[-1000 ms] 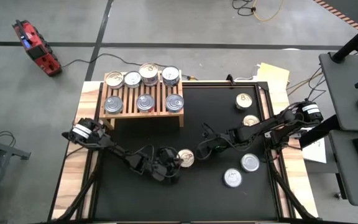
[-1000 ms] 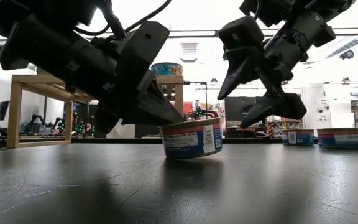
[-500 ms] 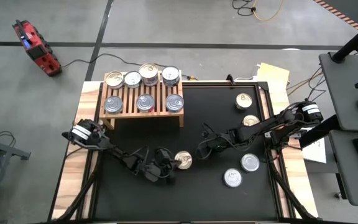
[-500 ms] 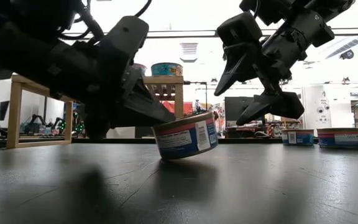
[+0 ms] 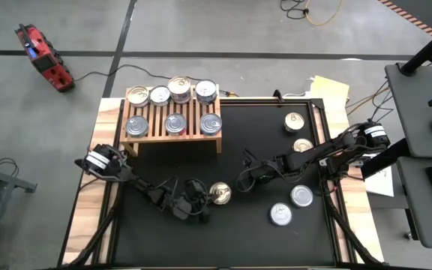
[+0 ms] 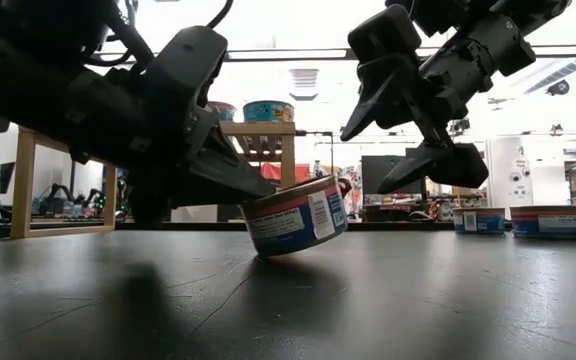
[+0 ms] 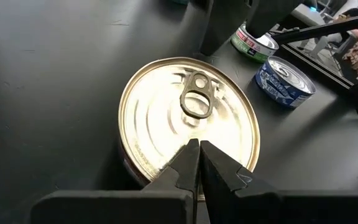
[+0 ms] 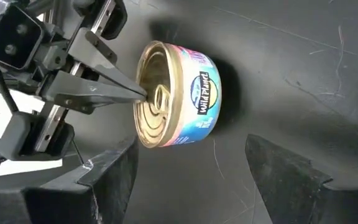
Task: Stack canned seafood by type on shelf
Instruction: Stack the blue pink tuna can on top of the other blue pink tuna can on the shelf
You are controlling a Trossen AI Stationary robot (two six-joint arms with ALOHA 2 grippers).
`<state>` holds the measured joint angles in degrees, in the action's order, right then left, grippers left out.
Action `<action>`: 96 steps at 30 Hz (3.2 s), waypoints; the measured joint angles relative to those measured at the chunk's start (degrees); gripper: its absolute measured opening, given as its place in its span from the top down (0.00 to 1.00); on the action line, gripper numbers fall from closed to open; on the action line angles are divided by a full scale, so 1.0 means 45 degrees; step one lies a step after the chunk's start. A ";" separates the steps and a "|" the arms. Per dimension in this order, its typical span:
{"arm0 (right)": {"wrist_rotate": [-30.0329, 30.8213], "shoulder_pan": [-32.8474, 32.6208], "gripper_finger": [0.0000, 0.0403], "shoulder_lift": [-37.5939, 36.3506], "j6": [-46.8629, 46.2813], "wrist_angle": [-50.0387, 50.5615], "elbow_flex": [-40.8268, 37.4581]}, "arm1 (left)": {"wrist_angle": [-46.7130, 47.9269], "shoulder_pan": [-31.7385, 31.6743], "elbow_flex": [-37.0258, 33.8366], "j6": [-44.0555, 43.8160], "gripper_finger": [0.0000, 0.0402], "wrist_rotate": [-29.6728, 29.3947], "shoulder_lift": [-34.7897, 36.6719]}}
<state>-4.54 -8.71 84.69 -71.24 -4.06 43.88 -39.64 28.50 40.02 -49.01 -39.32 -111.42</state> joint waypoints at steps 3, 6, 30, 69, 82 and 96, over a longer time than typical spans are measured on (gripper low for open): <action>-0.0005 0.0000 0.29 0.0347 -0.0063 -0.0036 -0.0004 | -0.0388 0.0067 0.0002 -0.0219 1.00 -0.0141 -0.0258; -0.0097 0.0000 0.29 0.1001 -0.0066 -0.0932 -0.0015 | -0.0997 0.0133 0.0002 -0.0473 1.00 -0.0207 -0.0556; -0.0676 0.0000 0.29 0.2398 0.0403 -0.3777 -0.0005 | -0.0857 0.0481 -0.0032 -0.1566 1.00 -0.0133 -0.0821; 0.1370 0.0005 0.26 0.2301 1.1079 -0.3405 -0.0005 | -0.0411 0.0400 -0.0022 -0.1605 1.00 -0.0099 -0.0844; 0.0488 -0.0002 0.15 0.2982 1.3617 -0.3526 0.1049 | -0.0416 0.0342 -0.0017 -0.1624 1.00 -0.0100 -0.0839; 0.0225 0.0005 0.46 0.3425 1.5210 -0.1444 0.2885 | -0.0426 0.0327 -0.0022 -0.1561 1.00 0.0274 -0.0777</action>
<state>-3.52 -8.69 100.10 -2.80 -10.56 56.86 -41.56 29.98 39.92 -56.03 -38.09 -114.92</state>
